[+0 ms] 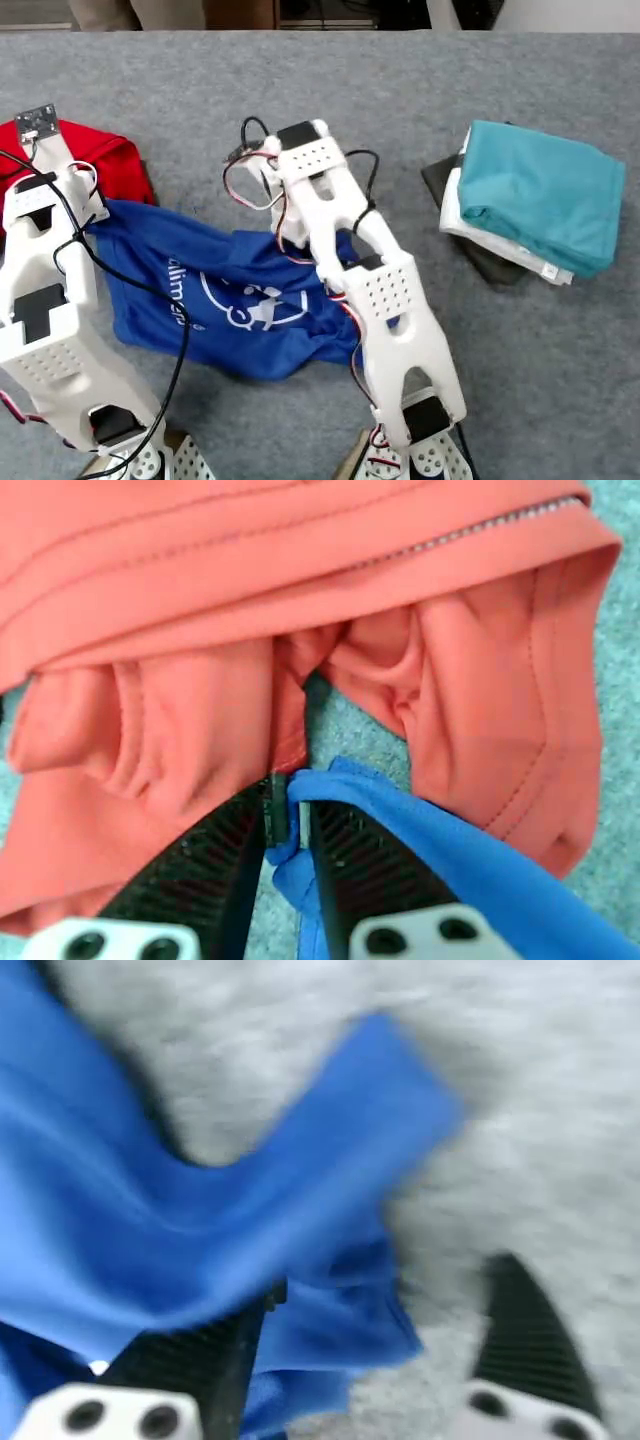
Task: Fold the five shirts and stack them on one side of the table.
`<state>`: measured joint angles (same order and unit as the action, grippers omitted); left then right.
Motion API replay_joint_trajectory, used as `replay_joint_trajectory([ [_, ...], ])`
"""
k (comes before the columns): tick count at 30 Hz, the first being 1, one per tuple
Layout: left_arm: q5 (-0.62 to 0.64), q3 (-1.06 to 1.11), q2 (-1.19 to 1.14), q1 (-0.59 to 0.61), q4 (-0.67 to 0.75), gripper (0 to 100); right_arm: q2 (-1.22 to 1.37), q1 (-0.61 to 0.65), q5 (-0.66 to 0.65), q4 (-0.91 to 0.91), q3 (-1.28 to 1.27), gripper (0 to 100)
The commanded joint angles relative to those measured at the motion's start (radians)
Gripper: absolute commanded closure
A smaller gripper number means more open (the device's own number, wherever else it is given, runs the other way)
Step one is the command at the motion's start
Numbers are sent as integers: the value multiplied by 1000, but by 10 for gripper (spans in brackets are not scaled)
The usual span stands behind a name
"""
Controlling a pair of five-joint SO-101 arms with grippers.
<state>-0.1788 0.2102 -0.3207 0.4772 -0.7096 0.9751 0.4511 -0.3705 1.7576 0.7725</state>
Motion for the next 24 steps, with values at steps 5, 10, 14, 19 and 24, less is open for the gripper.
replay_joint_trajectory([
  [5,9,-38,2,18,6,982,-18,-111,9,31,-30,912],
  [10,6,-38,2,18,8,982,-101,-179,2,31,-180,922],
  [14,6,-38,2,18,8,982,-194,-239,0,29,-291,926],
  [19,6,-38,2,18,8,982,-320,-246,-29,28,-421,927],
  [24,6,-38,2,18,8,982,-432,-252,-35,12,-555,925],
])
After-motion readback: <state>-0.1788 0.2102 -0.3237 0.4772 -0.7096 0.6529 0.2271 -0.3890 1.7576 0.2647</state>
